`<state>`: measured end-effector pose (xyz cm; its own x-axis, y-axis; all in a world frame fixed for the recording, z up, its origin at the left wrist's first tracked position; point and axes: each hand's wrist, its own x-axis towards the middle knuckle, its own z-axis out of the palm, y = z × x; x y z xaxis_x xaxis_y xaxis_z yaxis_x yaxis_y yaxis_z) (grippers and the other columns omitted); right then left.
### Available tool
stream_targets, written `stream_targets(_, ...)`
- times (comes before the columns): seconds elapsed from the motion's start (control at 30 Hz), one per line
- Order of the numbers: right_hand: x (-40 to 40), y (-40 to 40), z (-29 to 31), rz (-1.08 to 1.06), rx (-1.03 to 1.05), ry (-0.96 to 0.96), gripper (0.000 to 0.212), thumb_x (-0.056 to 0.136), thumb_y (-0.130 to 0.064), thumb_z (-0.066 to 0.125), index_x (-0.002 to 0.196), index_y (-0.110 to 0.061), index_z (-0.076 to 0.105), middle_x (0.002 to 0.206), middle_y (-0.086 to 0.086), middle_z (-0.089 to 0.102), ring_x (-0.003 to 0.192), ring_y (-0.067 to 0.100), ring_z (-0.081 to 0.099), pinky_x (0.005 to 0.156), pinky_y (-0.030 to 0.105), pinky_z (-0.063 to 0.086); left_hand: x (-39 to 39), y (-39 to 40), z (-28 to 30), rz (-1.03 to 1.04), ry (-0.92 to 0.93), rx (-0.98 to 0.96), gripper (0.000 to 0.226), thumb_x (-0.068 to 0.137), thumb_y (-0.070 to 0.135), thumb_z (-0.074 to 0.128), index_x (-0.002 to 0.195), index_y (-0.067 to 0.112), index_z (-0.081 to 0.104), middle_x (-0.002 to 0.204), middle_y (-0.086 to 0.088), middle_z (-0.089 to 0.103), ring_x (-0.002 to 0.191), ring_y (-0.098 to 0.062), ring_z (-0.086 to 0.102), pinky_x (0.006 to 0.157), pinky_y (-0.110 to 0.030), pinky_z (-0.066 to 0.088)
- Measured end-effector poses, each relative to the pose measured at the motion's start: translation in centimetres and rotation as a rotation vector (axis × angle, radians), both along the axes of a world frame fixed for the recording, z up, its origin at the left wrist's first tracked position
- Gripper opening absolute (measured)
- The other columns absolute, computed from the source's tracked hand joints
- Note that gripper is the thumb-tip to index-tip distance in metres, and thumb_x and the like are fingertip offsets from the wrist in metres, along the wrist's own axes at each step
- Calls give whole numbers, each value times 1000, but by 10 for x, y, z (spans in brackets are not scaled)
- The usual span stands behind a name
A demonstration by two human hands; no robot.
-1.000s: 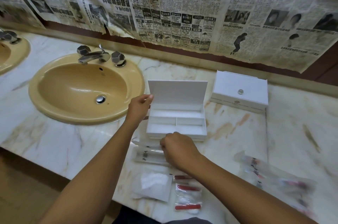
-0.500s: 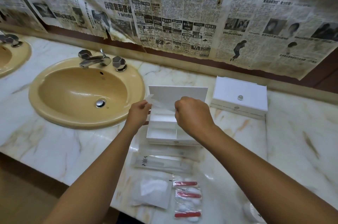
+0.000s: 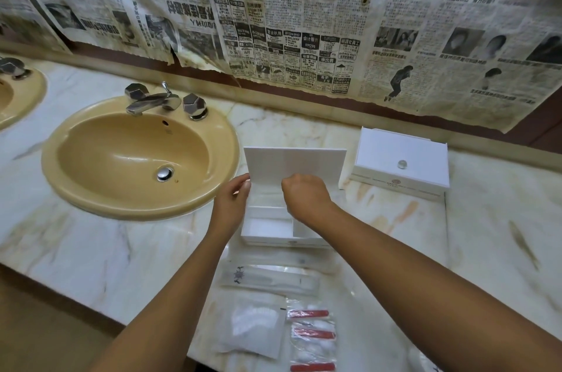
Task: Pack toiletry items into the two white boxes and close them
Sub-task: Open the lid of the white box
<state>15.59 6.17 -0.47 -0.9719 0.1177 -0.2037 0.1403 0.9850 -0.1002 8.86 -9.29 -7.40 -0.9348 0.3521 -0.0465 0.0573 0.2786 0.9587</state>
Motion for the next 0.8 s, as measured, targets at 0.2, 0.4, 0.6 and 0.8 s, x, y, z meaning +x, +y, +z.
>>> stream_targets(0.2, -4, 1, -12, -121, -143, -77, 21, 83, 4, 51, 66, -8, 49, 67, 5, 42, 73, 27, 47, 64, 30, 38, 4, 13, -6, 154, 20, -15, 25, 101, 21, 50, 114, 13, 70, 107, 6, 71, 99, -5, 63, 84, -18, 48)
stream_targets(0.4, -6, 9, -26, -240, -364, -166, 42, 95, -20, 51, 55, -12, 42, 64, 5, 47, 72, 29, 54, 61, 28, 37, 4, 14, -8, 182, 10, -3, 22, 99, 15, 53, 113, 14, 69, 107, 6, 70, 97, 0, 62, 83, -16, 47)
stream_targets(0.6, 3, 5, -27, -235, -375, -192, 52, 99, -48, 36, 56, -19, 33, 64, -2, 37, 71, 23, 45, 68, 31, 38, -1, 14, -11, 170, 1, -24, 19, 98, 13, 55, 110, 15, 70, 106, 2, 71, 99, -12, 63, 85, -25, 48)
stream_targets(0.8, 16, -4, -22, -202, -328, -45, 37, 97, -41, 44, 100, -13, 68, 108, 9, 61, 102, 27, 55, 90, 38, 45, -4, 10, -8, 114, 33, -27, 18, 96, 10, 56, 101, 24, 68, 96, 14, 68, 93, -2, 61, 78, -13, 44)
